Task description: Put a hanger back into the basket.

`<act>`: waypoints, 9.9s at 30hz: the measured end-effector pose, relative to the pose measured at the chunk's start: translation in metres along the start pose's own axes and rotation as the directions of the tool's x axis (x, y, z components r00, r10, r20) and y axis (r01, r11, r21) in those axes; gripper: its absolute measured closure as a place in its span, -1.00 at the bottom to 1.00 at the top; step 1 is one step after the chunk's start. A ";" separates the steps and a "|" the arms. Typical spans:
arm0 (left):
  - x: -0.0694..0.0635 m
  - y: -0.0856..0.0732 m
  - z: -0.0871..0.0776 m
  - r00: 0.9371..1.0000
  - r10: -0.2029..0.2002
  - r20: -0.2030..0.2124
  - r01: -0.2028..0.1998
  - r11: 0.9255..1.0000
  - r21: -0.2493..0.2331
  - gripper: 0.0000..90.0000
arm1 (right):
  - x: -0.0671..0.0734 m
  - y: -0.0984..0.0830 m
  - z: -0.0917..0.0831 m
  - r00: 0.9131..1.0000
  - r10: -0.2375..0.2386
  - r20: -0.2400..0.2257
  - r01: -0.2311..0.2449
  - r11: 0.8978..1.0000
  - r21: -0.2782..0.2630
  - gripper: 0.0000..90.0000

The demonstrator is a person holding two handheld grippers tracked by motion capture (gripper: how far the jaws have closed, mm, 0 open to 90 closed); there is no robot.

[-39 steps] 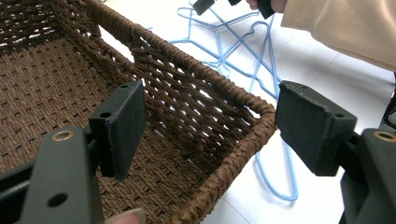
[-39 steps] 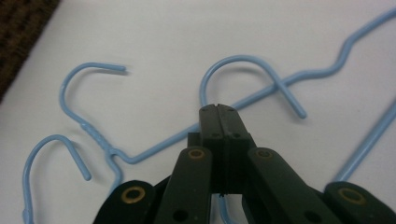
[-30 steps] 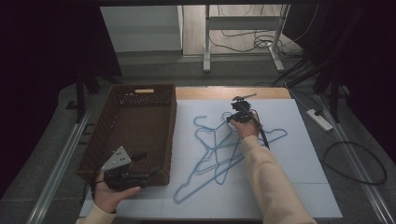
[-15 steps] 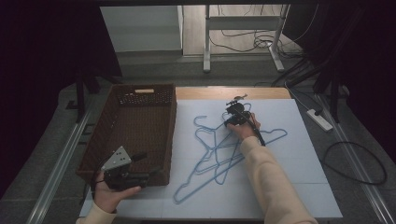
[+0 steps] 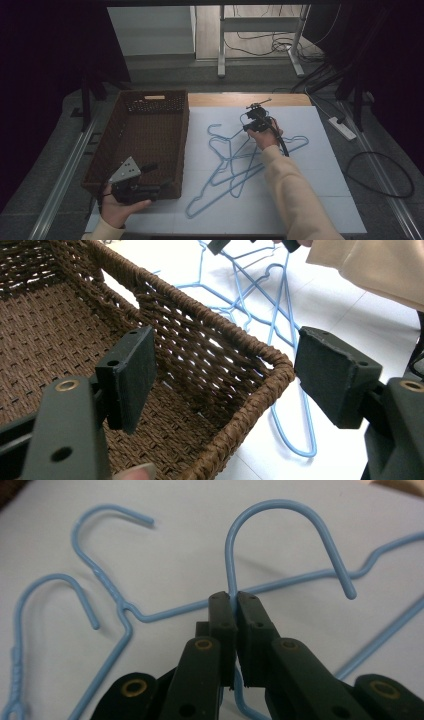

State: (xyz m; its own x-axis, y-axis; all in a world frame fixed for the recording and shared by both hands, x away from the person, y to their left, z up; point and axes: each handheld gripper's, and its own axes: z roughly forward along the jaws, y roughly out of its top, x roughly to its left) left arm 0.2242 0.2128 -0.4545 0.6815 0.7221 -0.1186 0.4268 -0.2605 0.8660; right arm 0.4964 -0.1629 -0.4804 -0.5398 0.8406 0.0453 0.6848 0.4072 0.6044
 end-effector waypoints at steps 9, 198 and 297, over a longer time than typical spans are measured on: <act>-0.004 0.004 0.000 1.000 0.008 0.003 -0.008 1.000 -0.004 -0.43 | 0.005 -0.005 -0.048 0.996 -0.044 -0.071 0.032 0.985 -0.167 0.92; 0.173 0.026 0.039 0.865 -0.113 -0.489 0.401 0.742 0.537 0.84 | -0.017 -0.160 -0.138 0.992 -0.068 -0.111 0.022 0.930 -0.367 -0.45; 0.009 0.044 0.015 1.000 -0.020 0.023 0.018 0.996 0.086 -0.32 | 0.013 -0.134 -0.117 0.977 -0.142 -0.161 0.097 0.962 -0.256 -0.33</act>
State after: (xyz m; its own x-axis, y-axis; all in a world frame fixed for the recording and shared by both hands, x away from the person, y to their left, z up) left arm 0.2583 0.1986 -0.4251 0.6863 0.7123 -0.1469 0.4883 -0.3016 0.8189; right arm 0.3401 -0.2482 -0.4684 -0.7033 0.7056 0.0868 0.4805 0.3818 0.7895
